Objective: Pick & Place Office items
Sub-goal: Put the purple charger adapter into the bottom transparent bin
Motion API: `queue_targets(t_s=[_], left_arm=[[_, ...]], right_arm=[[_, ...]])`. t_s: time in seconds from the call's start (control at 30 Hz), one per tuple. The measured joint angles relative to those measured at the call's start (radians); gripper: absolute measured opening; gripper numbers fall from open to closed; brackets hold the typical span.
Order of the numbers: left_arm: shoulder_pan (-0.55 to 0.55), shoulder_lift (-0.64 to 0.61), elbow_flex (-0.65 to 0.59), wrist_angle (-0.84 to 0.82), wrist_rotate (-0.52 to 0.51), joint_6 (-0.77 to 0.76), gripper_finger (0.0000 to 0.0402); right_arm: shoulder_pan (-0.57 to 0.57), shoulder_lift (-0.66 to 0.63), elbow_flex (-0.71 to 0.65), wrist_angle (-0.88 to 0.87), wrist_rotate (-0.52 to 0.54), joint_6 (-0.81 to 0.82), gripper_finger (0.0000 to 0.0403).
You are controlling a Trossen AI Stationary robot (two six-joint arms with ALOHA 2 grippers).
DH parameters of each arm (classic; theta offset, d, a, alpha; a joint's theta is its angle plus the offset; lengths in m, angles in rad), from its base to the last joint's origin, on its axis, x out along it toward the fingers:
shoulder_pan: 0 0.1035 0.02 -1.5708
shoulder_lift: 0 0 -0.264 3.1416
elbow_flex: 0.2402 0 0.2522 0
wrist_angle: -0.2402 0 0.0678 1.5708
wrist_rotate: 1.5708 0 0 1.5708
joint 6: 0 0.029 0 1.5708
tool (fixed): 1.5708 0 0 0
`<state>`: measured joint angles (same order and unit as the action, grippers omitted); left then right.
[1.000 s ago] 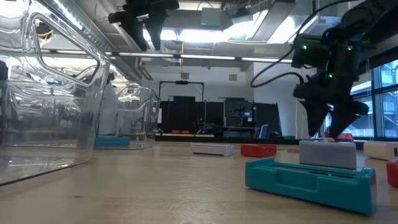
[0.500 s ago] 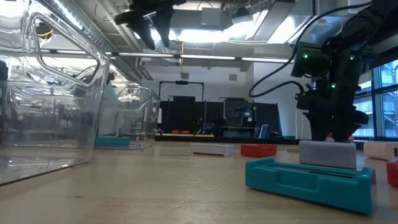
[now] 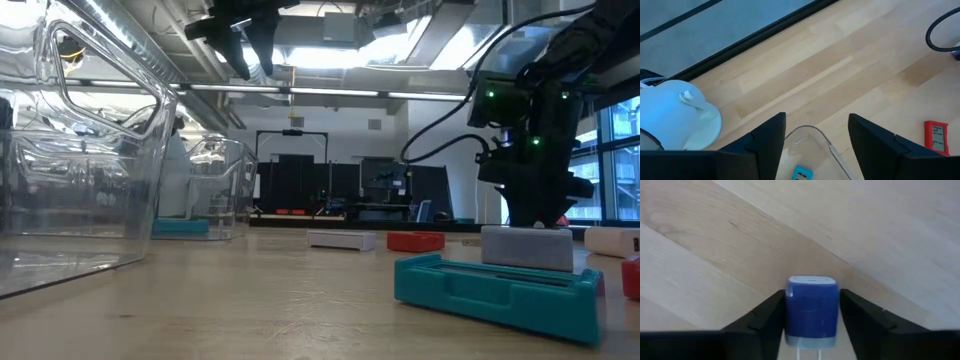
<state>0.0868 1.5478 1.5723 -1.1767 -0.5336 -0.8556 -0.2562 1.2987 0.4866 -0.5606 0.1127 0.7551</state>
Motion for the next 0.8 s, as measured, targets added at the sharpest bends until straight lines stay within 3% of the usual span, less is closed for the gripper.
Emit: queue_targets(t_s=[0.17, 0.57, 0.67, 0.8], left_arm=[[0.0, 0.0, 0.0, 0.001, 0.0, -0.024, 0.0212], [0.0, 0.0, 0.0, 0.167, 0.003, -0.013, 0.0212], [-0.011, 0.0, 0.0, 0.244, 0.002, 0.084, 0.0212], [-0.048, 0.0, 0.0, 0.358, 0.003, 0.35, 0.0212]], right_arm=[[0.0, 0.001, 0.012, -0.001, -0.007, -0.01, 0.0134], [0.004, 0.006, 0.245, 0.02, -0.076, -0.265, 0.0149], [0.002, 0.006, 0.339, 0.06, -0.086, -0.34, 0.0144], [-0.003, 0.004, 0.454, 0.145, -0.147, -0.429, 0.0138]])
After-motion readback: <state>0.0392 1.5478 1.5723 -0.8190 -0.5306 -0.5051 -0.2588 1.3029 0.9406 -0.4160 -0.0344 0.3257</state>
